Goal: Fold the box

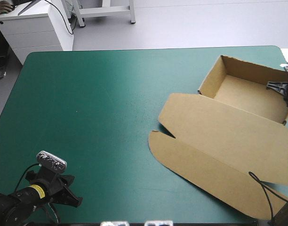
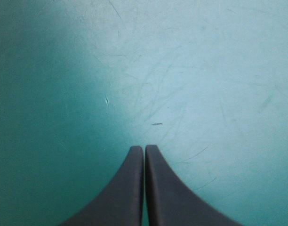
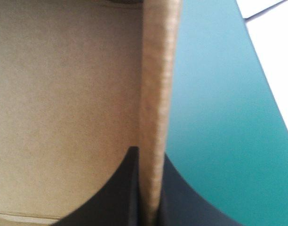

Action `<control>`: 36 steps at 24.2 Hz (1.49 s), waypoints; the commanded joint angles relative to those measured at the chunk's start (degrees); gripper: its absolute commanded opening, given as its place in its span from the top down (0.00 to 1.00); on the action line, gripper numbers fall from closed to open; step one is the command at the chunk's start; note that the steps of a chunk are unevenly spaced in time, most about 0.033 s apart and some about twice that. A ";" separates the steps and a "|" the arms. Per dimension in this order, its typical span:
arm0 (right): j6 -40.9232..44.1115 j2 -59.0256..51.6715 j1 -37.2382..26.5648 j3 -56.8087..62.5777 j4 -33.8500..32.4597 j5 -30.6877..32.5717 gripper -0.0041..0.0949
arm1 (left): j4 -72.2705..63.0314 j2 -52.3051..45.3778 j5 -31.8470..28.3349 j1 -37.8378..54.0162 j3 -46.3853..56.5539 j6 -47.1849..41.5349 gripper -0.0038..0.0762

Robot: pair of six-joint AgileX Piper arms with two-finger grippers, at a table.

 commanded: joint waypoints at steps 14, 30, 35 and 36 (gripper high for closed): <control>-4.80 -3.56 -15.48 -1.27 -1.64 0.56 0.53 | -0.32 0.07 -3.72 -0.35 -1.01 -0.41 0.96; -13.83 -21.84 -11.17 5.94 21.16 0.56 0.86 | -0.32 0.07 -3.81 -0.35 -1.01 0.07 0.96; -16.22 -30.04 -2.87 13.71 20.44 0.56 0.97 | -0.32 0.07 -3.81 -0.35 -1.01 0.07 0.96; -16.56 -32.19 -0.73 15.63 19.86 0.48 0.97 | -0.32 0.07 -3.81 -0.35 -1.01 0.07 0.96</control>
